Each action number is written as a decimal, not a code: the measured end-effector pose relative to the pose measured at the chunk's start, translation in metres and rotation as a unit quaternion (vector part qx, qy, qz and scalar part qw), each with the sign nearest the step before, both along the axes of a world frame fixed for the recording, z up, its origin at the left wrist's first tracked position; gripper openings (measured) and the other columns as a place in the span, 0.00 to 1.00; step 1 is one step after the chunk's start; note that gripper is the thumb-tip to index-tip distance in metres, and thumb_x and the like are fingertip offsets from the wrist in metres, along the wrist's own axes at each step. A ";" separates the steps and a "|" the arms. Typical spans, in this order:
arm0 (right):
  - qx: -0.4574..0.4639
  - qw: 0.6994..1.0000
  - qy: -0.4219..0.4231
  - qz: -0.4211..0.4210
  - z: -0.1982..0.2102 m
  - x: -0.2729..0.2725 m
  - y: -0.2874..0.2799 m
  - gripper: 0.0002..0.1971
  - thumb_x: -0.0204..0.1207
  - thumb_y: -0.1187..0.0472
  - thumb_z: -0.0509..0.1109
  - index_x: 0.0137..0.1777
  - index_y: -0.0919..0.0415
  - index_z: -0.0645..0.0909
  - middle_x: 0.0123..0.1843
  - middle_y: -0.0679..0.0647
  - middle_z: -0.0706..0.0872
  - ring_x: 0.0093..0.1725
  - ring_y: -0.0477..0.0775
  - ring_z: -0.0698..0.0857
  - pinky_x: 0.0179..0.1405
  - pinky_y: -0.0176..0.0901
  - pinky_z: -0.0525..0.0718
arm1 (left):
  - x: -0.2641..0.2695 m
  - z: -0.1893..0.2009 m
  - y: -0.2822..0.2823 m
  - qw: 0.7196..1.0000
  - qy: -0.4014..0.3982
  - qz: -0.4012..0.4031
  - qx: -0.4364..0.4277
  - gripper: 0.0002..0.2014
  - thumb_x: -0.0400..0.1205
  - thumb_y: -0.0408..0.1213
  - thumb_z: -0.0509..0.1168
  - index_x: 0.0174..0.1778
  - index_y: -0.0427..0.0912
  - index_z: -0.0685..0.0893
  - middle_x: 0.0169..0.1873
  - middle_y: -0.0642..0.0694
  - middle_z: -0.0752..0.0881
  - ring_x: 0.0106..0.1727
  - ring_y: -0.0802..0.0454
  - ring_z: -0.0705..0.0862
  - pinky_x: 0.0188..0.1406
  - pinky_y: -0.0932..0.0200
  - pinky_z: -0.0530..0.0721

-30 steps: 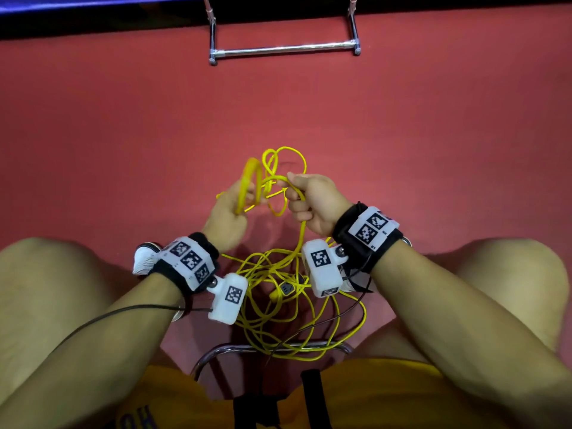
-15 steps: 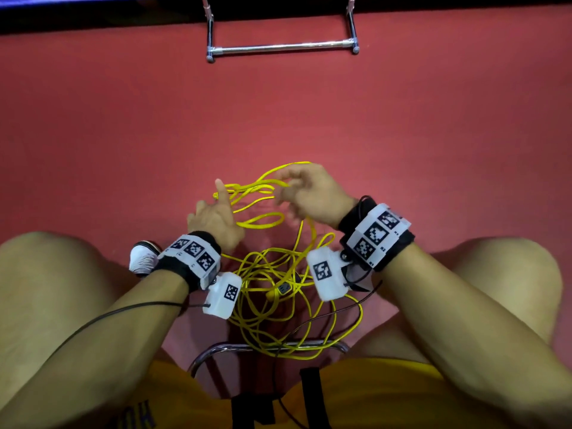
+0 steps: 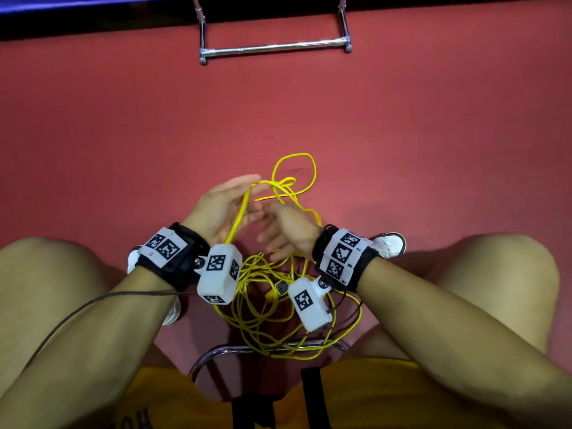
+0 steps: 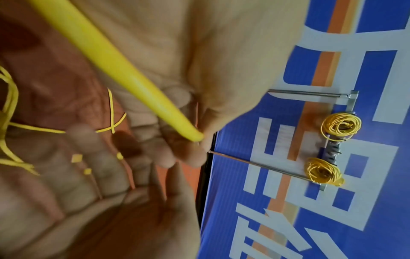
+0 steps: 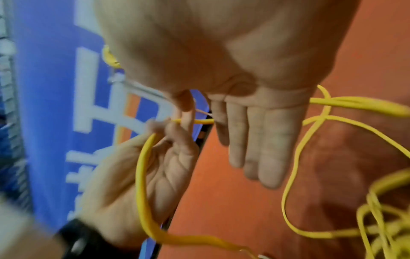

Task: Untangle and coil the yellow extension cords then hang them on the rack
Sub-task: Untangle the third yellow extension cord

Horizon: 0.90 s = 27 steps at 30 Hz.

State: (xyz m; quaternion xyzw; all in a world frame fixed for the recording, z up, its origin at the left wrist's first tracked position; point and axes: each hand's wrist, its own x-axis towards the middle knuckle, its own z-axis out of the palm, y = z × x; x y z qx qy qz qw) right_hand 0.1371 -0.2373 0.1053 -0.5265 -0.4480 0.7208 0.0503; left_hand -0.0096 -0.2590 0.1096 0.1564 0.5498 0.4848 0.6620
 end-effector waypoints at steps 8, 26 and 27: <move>-0.204 0.892 0.222 -0.337 -0.025 0.006 0.042 0.12 0.81 0.54 0.63 0.49 0.66 0.73 0.40 0.58 0.81 0.28 0.53 0.85 0.20 0.38 0.80 | 0.012 -0.003 -0.017 0.990 -0.010 -0.137 0.042 0.12 0.79 0.21 0.63 0.45 0.43 0.72 0.39 0.41 0.90 0.23 0.50 0.80 0.22 0.61 0.78; 0.272 0.961 0.052 -0.002 -0.005 0.001 0.029 0.16 0.81 0.73 0.58 0.59 0.65 0.87 0.20 0.35 0.79 0.20 0.36 0.74 0.25 0.29 0.67 | 0.007 -0.004 -0.005 0.998 0.014 0.064 0.017 0.28 0.86 0.35 0.60 0.78 0.63 0.62 0.56 0.45 0.89 0.53 0.43 0.91 0.47 0.49 0.87; 0.279 0.960 0.029 0.011 -0.009 0.002 0.030 0.16 0.80 0.70 0.60 0.56 0.62 0.89 0.20 0.38 0.78 0.21 0.37 0.72 0.27 0.34 0.68 | 0.006 -0.003 -0.004 0.998 0.020 0.063 0.002 0.24 0.88 0.39 0.59 0.78 0.64 0.64 0.56 0.44 0.89 0.53 0.43 0.91 0.43 0.51 0.89</move>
